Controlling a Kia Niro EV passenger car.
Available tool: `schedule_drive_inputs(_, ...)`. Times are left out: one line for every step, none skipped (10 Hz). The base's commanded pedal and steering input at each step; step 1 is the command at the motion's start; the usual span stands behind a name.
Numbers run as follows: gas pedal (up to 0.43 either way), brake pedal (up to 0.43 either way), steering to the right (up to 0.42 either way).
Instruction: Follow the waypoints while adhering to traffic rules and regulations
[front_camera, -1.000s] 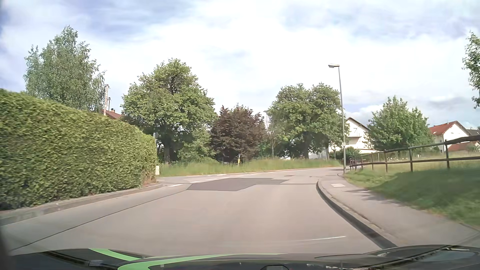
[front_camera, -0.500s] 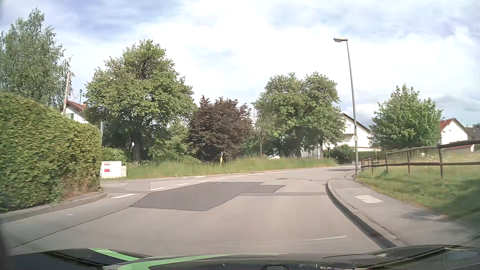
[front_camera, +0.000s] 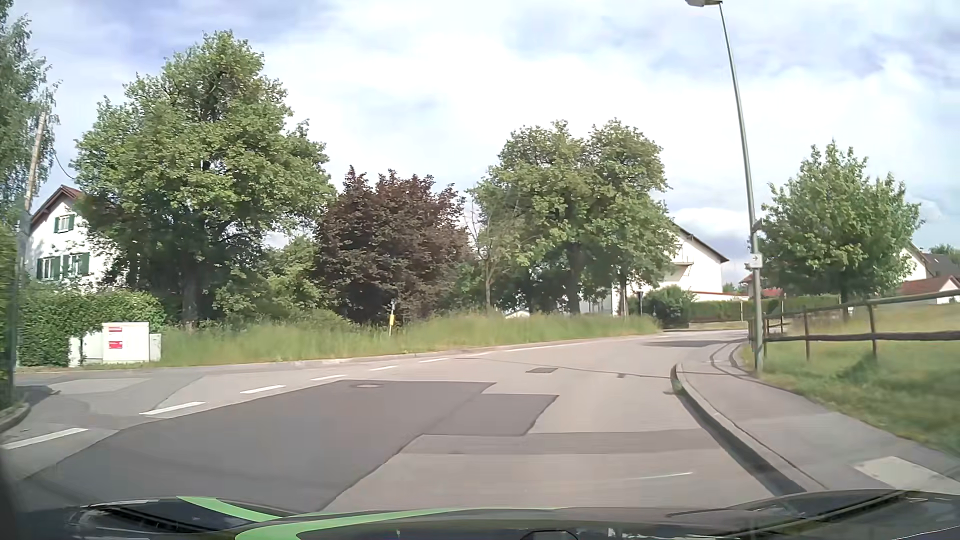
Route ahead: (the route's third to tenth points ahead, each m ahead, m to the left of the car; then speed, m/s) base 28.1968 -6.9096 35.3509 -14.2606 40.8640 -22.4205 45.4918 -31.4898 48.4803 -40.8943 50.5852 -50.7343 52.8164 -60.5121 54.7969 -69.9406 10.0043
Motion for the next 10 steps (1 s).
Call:
schedule_drive_inputs(0.087, 0.0, 0.064)
schedule_drive_inputs(0.087, 0.0, 0.068)
schedule_drive_inputs(0.087, 0.0, 0.072)
schedule_drive_inputs(0.087, 0.0, 0.076)
schedule_drive_inputs(0.087, 0.0, 0.081)
schedule_drive_inputs(0.087, 0.0, 0.084)
schedule_drive_inputs(0.098, 0.0, 0.085)
schedule_drive_inputs(0.098, 0.0, 0.089)
schedule_drive_inputs(0.098, 0.0, 0.094)
schedule_drive_inputs(0.098, 0.0, 0.097)
